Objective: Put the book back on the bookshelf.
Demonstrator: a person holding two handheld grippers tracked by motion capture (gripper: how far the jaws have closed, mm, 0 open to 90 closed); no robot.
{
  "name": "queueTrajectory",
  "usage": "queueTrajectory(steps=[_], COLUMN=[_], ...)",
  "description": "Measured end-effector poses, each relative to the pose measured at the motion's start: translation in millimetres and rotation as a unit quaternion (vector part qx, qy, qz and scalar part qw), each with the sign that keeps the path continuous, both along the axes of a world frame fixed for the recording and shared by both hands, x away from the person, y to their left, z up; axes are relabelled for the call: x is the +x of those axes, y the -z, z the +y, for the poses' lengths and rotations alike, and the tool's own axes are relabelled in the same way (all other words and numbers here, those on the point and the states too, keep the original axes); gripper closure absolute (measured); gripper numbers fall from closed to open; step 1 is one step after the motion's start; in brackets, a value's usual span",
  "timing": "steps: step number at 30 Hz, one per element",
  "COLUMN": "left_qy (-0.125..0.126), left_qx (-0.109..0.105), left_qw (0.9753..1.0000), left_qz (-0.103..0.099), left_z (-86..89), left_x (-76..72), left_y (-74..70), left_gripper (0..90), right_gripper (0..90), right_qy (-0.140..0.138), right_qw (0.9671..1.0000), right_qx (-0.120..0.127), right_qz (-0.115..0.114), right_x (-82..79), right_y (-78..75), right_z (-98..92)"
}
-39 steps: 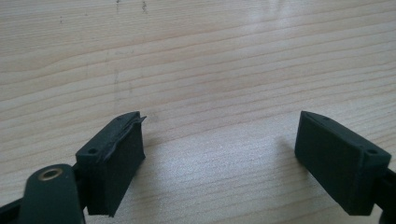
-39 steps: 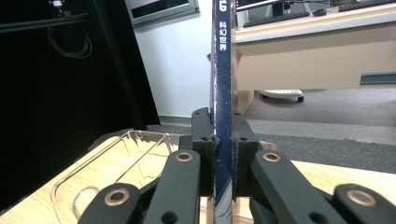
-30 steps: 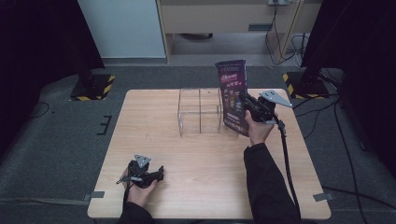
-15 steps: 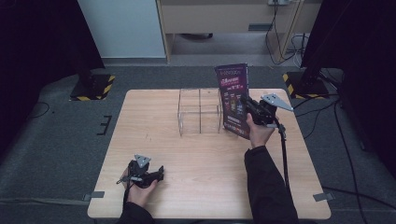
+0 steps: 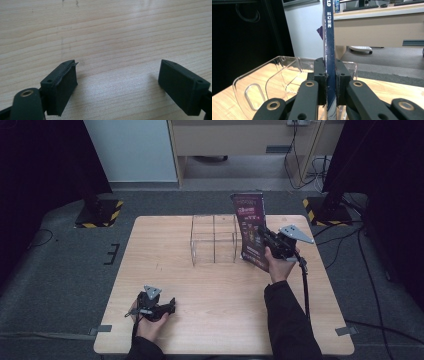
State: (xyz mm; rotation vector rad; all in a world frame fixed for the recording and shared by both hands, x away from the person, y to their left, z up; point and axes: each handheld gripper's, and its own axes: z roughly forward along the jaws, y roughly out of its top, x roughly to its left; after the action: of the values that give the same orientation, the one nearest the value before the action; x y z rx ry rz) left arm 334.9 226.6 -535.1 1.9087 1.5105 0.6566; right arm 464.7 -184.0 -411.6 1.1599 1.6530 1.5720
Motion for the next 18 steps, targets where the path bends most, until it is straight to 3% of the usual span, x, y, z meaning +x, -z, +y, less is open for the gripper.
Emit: queueTrajectory(steps=[18], left_qy=[-0.001], left_qx=[0.0], left_qw=[1.0], left_qz=[0.0], left_z=[-0.2], left_x=[0.0], left_y=[0.0], left_gripper=[14.3], right_gripper=[83.8], right_qy=[-0.002], right_qw=[1.0], right_qx=[-0.003], right_qz=[0.005], right_x=[-15.6], right_y=[16.2], right_z=[-5.7])
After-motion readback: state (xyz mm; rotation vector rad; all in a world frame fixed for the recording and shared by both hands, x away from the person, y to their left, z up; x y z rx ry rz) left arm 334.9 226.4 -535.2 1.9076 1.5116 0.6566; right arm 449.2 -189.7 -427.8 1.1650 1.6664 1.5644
